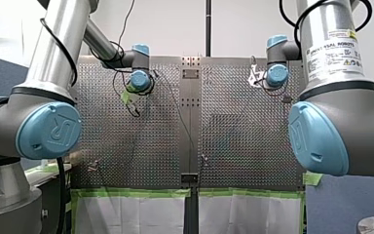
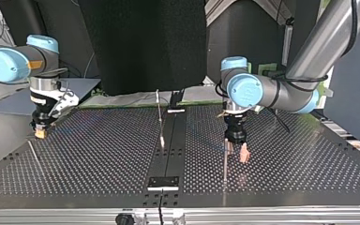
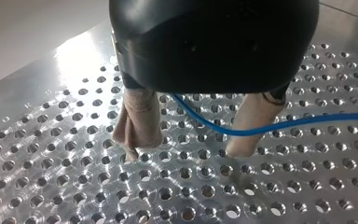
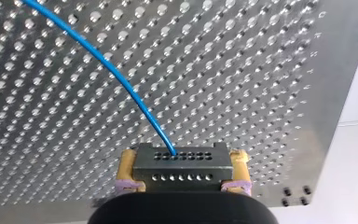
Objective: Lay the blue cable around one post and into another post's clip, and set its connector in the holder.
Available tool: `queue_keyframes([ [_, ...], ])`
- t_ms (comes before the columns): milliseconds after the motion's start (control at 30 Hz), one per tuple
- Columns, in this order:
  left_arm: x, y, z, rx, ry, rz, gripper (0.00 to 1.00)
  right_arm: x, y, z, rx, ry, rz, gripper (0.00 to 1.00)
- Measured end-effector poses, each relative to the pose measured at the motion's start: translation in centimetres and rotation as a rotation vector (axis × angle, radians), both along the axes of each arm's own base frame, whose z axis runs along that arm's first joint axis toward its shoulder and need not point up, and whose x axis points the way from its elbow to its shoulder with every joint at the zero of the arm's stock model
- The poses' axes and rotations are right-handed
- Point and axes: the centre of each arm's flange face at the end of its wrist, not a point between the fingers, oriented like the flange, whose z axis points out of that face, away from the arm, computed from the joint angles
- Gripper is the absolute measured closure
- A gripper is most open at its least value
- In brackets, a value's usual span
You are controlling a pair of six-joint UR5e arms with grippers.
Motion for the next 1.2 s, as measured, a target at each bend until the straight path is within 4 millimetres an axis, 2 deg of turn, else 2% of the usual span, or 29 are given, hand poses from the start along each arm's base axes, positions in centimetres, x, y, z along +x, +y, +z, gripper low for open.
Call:
queue_keyframes([
  [167, 0.0, 0.0, 0.0, 0.000, 0.001, -0.001, 0.00, -0.2, -0.1, -3.6, 0.032, 0.017, -0.003, 0.62],
  [300, -0.1, -0.1, 0.0, 0.000, 0.001, -0.002, 0.00, -0.7, -0.3, -7.3, 0.072, 0.040, -0.011, 0.62],
  [400, -0.1, -0.1, 0.0, 0.001, 0.001, -0.002, 0.00, -1.2, -0.7, -9.3, 0.095, 0.050, -0.022, 0.62],
  [467, -0.1, -0.1, 0.0, 0.002, 0.002, -0.002, 0.00, -1.6, -1.0, -10.0, 0.100, 0.051, -0.026, 0.62],
  [700, -0.1, -0.1, 0.0, 0.006, 0.001, -0.002, 0.00, -2.9, -1.7, -10.1, 0.089, 0.049, -0.048, 0.62],
  [1000, -0.1, -0.1, 0.0, 0.006, 0.002, -0.002, 0.00, -3.7, -2.0, -7.9, 0.042, 0.033, -0.035, 0.62],
  [1200, -0.1, -0.1, 0.0, 0.006, 0.002, -0.002, 0.00, -4.6, -2.5, -7.5, 0.023, 0.034, -0.015, 0.62],
])
